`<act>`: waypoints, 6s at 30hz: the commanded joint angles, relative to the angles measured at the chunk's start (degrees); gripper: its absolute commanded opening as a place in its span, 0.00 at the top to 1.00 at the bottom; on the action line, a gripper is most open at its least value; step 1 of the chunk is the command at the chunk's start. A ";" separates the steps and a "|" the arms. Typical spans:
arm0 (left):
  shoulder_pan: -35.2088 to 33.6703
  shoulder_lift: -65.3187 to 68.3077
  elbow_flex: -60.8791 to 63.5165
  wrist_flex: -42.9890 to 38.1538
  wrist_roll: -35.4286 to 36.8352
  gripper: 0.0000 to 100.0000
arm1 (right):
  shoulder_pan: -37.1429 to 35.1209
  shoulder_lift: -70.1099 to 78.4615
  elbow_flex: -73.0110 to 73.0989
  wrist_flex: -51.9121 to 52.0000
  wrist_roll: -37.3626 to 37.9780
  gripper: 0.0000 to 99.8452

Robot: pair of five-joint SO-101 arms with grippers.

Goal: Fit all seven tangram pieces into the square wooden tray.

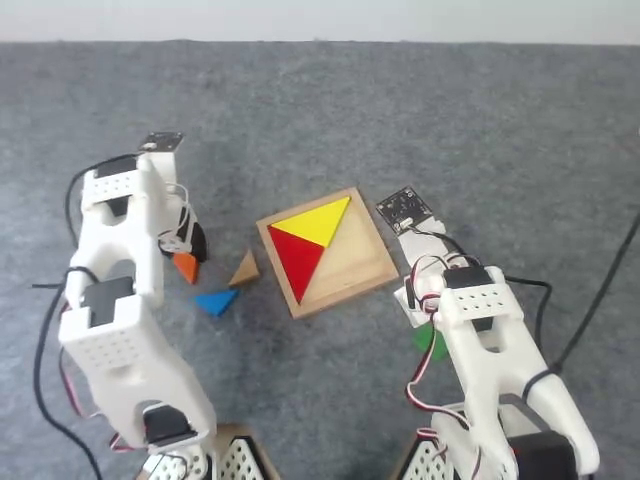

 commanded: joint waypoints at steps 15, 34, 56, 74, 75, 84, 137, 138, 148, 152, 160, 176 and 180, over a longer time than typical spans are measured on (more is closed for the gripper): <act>-4.92 -1.41 -7.60 -0.26 -2.02 0.96 | -0.22 -2.24 -0.18 -0.75 0.53 0.97; -4.48 -0.44 -5.67 -4.84 -1.76 0.93 | -0.31 -2.24 0.18 -0.92 0.35 0.97; -1.23 0.35 -15.87 5.19 -2.02 0.93 | -0.40 -2.24 0.44 -1.19 0.62 0.97; -12.13 -5.63 3.56 -5.71 -6.59 0.85 | -0.40 -2.24 0.35 -1.10 0.62 0.97; -12.84 -5.63 3.74 -5.98 -6.86 0.85 | -0.40 -2.24 0.35 -1.10 0.62 0.97; -19.25 1.67 1.45 -6.95 -11.25 0.85 | -0.40 -2.33 0.35 -0.92 0.62 0.97; -20.48 11.08 -21.32 2.11 -11.34 0.86 | -0.40 -2.42 0.35 -1.19 0.26 0.97; -20.48 11.08 -20.97 2.11 -11.34 0.89 | -0.40 -2.42 0.35 -1.19 0.26 0.97; -20.04 10.81 -20.35 2.29 -11.25 0.99 | 0.04 -2.59 0.35 -1.10 0.26 0.97; -20.22 10.55 -20.62 2.20 -11.16 0.98 | 0.04 -2.59 0.35 -1.01 0.26 0.97; -20.22 10.46 -20.79 2.46 -12.04 0.79 | 0.04 -2.42 0.35 -1.19 0.26 0.97; -23.03 10.46 -23.96 2.99 -12.66 0.79 | -0.13 -2.33 0.35 -1.19 0.26 0.97; -24.44 10.46 -28.00 6.51 -14.68 0.79 | -0.22 -2.33 0.35 -1.19 0.26 0.97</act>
